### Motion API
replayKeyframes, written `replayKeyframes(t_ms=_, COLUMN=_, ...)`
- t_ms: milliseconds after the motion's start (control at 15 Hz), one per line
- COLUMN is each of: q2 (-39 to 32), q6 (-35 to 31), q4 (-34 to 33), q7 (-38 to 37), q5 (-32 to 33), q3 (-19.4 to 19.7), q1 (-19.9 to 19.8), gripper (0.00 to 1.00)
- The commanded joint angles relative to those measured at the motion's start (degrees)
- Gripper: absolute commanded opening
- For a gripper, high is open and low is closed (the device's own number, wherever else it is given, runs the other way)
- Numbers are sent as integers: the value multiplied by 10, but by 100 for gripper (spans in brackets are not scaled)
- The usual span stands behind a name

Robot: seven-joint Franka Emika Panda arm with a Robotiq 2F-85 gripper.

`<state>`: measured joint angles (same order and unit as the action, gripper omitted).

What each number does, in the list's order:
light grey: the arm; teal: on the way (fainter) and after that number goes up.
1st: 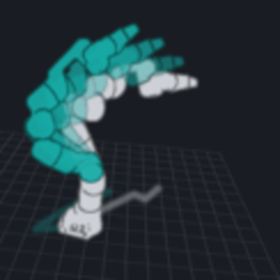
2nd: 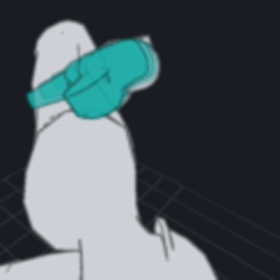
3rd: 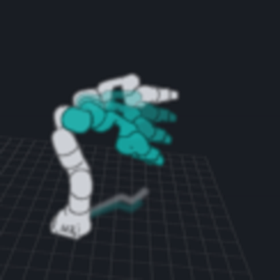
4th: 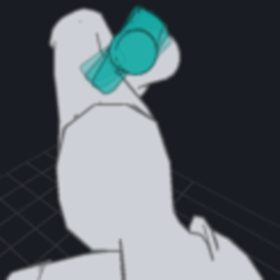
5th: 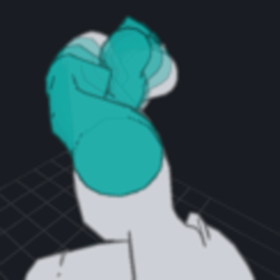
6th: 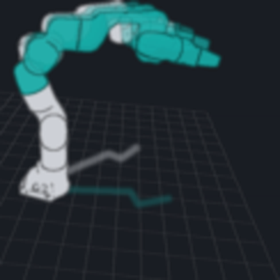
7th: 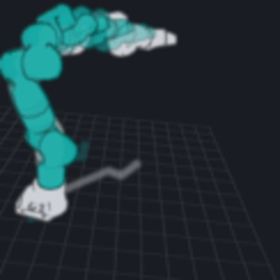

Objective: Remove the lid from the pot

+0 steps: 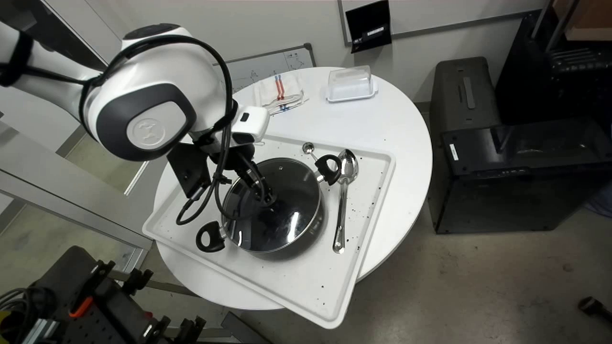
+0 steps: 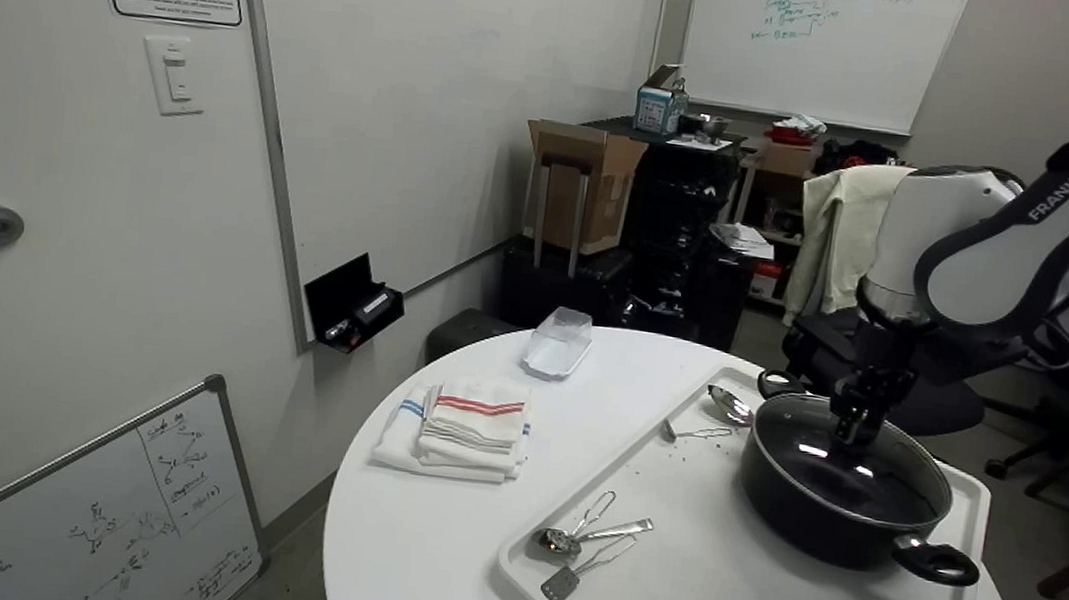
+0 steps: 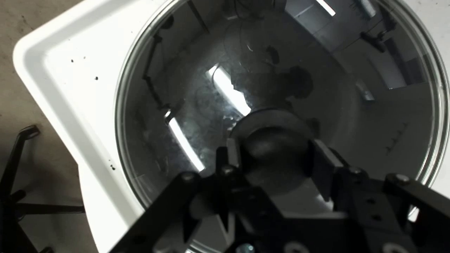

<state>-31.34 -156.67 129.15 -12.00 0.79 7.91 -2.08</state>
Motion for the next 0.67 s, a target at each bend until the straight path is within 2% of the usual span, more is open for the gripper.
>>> replayKeyframes(t_ms=0, q2=39, q6=-11, q4=30, q7=28, q5=3, q3=0, q1=-1, gripper=25)
replayKeyframes(t_ms=600, q2=95, q6=-8, q4=75, q7=12, q5=59, q3=23, q1=43, gripper=25)
